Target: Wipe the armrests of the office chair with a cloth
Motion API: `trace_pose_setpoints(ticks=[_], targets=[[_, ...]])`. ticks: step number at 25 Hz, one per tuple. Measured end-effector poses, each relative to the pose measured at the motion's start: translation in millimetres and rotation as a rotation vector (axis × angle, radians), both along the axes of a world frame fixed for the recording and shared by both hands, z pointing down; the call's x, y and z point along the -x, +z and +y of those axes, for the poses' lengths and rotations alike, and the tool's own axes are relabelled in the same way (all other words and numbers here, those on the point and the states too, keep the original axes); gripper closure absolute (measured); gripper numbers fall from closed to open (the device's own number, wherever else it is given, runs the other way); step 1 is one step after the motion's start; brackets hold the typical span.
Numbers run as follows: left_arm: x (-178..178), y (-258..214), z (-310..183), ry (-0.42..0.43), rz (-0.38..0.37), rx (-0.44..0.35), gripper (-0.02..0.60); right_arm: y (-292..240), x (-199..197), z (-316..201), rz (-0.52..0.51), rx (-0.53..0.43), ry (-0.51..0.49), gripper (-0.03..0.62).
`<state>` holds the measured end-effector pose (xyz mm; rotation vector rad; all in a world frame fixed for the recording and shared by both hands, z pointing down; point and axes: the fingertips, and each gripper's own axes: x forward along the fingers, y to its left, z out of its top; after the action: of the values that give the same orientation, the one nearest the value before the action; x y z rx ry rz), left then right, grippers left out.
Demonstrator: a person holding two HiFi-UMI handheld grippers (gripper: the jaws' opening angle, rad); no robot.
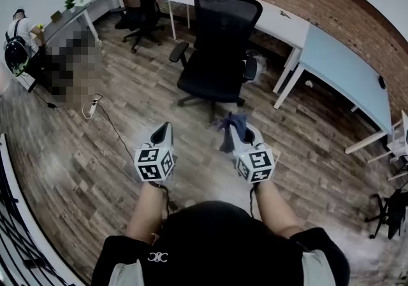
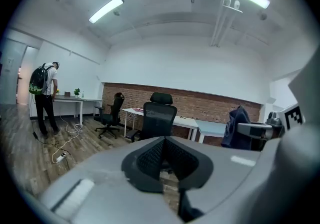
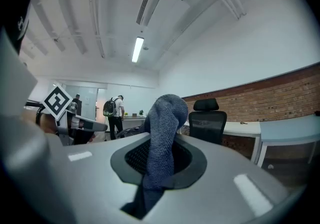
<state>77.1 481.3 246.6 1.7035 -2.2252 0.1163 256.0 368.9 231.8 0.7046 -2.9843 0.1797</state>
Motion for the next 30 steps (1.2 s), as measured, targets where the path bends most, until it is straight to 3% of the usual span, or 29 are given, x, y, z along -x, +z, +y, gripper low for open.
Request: trace_pose_setpoints(ticks=[4, 12, 30], targets=[[-1, 2, 0, 0.010, -0.002, 0.011, 0.576, -4, -2, -2, -0.037, 0.009, 0.010, 0.554], [3, 2, 2, 0.020, -0.011, 0.006, 0.577, 2, 10, 9, 0.004, -0.009, -0.012, 0.553], [56, 26, 6, 0.038, 0.063, -0.015, 0.576, 21, 56, 24, 0.076, -0.006, -0.016, 0.551]])
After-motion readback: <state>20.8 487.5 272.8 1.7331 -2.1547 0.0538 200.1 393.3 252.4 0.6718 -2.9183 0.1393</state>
